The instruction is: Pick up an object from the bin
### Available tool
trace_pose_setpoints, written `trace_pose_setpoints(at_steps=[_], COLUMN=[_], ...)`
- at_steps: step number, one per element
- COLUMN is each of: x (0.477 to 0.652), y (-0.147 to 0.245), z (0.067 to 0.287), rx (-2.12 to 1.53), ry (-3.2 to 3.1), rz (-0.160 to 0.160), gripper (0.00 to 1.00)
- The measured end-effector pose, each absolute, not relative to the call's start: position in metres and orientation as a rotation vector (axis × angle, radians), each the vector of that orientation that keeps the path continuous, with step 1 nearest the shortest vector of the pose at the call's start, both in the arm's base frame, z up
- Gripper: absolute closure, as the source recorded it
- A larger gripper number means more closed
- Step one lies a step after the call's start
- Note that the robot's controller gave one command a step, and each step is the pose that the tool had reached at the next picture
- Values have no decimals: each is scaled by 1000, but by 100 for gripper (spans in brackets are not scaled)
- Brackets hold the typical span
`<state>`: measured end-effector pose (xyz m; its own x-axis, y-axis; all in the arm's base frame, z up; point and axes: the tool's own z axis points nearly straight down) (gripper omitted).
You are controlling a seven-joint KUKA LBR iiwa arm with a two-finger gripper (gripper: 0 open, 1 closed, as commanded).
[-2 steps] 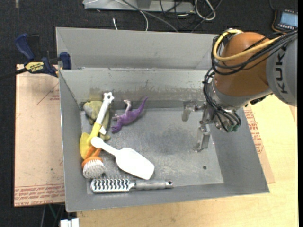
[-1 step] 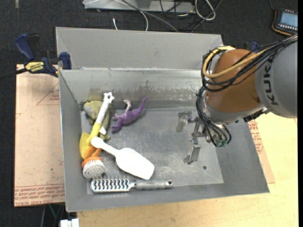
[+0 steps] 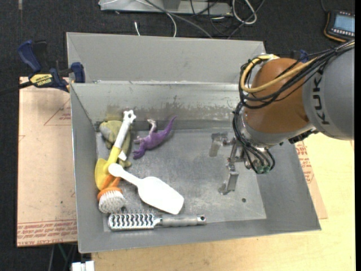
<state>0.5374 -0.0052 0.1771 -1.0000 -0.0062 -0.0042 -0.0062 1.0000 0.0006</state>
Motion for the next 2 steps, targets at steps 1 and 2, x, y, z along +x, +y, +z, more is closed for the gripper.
trace_pose_setpoints(at_steps=[1,2], x=[550,542], y=[-16,2], z=[150,246], rx=[-43,-529], ry=[3131,3087], rz=[3,2], gripper=[0,0])
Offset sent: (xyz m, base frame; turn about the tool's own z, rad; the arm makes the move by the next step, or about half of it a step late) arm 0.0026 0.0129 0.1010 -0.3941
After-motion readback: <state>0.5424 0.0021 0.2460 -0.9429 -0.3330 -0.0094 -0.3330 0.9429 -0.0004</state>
